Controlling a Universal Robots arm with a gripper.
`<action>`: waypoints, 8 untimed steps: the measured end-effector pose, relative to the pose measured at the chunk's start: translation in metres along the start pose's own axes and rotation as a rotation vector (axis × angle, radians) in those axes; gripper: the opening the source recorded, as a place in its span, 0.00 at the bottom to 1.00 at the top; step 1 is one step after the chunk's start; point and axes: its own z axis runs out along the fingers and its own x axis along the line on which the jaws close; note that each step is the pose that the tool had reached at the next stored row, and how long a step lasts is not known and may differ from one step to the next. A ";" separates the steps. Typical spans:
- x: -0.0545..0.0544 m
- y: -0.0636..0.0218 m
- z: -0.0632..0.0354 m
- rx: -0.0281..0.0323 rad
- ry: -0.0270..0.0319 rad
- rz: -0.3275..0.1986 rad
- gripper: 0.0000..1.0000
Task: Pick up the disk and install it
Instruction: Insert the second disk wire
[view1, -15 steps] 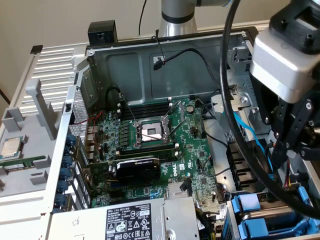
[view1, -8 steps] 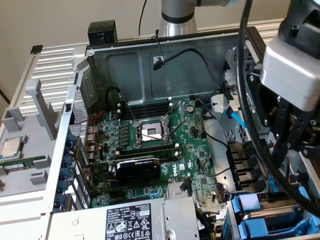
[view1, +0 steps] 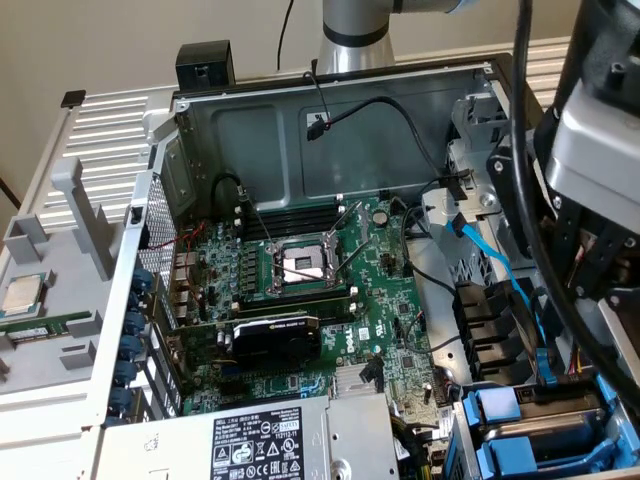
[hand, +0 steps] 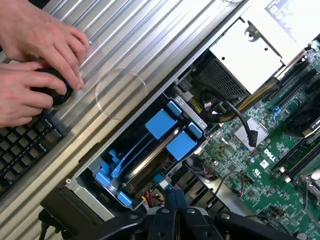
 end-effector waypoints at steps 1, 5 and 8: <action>0.000 0.0000 0.0000 -0.0002 -0.0009 -0.018 0.11; 0.000 -0.0001 0.0000 -0.0011 -0.0042 -0.088 0.11; 0.000 -0.0001 0.0000 -0.0018 -0.0068 -0.140 0.11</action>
